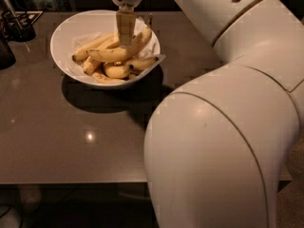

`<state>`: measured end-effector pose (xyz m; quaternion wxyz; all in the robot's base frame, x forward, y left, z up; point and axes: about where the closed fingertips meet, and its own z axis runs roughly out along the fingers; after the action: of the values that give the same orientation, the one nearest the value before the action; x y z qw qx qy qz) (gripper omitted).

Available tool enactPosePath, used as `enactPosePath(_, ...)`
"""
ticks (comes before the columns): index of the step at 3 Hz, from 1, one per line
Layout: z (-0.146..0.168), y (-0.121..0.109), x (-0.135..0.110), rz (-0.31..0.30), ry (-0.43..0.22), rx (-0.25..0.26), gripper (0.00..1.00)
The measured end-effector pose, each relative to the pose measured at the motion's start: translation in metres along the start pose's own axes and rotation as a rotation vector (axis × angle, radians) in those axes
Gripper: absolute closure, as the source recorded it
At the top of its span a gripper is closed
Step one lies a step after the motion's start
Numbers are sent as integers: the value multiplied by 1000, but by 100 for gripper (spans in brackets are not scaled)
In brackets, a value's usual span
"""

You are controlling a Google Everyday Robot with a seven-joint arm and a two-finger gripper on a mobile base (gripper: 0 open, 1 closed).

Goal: Pick banana from white bowl

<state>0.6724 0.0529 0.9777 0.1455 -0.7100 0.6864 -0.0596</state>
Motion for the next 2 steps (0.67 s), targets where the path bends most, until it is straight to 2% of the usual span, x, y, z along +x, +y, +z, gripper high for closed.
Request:
enactPosePath(1, 11, -4, -1, -5, 5, -18, 46)
enactPosePath(2, 20, -4, -2, -10, 10, -35, 51)
